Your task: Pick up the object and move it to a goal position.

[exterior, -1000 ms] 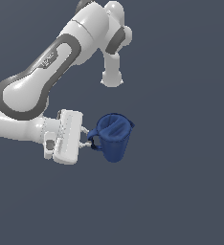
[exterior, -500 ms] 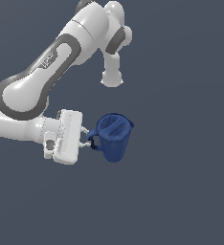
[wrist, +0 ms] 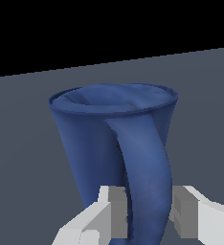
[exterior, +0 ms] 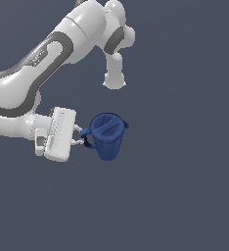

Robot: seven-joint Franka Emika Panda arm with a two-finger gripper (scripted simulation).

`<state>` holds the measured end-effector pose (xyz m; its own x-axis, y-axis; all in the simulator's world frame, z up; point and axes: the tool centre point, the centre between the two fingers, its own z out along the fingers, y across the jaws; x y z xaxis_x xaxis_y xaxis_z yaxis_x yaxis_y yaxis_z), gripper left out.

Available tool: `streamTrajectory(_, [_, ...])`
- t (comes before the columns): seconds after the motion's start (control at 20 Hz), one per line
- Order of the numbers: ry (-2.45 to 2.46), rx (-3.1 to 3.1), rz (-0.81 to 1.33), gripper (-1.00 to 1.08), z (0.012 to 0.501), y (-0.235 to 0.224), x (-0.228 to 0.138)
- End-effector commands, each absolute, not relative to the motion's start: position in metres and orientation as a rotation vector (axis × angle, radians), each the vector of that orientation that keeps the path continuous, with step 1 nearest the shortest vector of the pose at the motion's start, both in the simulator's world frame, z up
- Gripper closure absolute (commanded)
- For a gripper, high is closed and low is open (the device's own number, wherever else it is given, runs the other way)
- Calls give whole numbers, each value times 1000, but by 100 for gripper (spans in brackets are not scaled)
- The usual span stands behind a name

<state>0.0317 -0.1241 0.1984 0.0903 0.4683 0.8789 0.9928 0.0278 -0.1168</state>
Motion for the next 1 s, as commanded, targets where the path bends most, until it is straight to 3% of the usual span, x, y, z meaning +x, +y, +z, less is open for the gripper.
streamTrajectory(0.0, [-1494,-1560,-820,108,203,-144,21])
streamTrajectory(0.95, [-1492,-1558,-822,108,232,-305,-66])
